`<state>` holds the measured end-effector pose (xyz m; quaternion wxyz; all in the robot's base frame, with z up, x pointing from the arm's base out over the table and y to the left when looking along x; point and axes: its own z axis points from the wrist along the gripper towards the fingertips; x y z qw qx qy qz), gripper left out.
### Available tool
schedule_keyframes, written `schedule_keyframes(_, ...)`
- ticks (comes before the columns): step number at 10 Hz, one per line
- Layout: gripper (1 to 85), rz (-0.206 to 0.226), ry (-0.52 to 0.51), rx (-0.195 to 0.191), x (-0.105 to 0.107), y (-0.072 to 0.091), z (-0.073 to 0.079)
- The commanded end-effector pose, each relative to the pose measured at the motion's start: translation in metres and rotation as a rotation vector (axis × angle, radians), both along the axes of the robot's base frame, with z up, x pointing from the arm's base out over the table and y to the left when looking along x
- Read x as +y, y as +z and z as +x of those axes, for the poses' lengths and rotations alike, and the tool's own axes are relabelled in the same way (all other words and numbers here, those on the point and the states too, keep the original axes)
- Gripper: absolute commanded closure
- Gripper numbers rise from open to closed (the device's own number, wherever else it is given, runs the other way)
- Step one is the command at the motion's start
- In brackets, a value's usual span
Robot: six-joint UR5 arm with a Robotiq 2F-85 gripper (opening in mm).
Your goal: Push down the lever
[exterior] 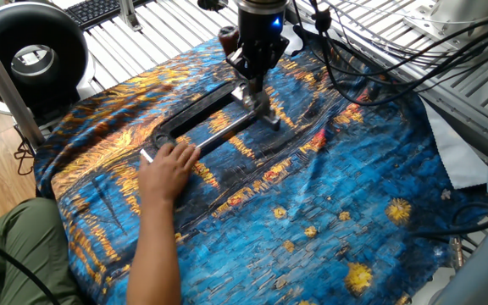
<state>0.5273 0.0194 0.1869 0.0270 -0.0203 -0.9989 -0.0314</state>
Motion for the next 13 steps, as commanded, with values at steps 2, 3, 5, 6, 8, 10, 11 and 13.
schedule_keyframes(2,84.7,0.009,-0.002,-0.006,0.0034,0.0006,0.0021)
schedule_keyframes(3,84.7,0.003,-0.002,-0.006,0.0016,0.0014,0.0017)
schedule_keyframes(5,84.7,0.008,-0.001,-0.005,0.0029,0.0007,0.0017)
schedule_keyframes(6,84.7,0.003,-0.001,-0.005,0.0010,0.0013,0.0013)
schedule_keyframes(8,84.7,0.011,-0.002,-0.006,0.0031,0.0005,0.0022)
schedule_keyframes(10,84.7,0.008,0.001,-0.010,0.0029,0.0000,0.0034)
schedule_keyframes(11,84.7,0.003,0.001,-0.007,0.0004,0.0007,0.0013)
schedule_keyframes(13,84.7,0.021,-0.009,-0.014,0.0032,-0.0010,0.0017)
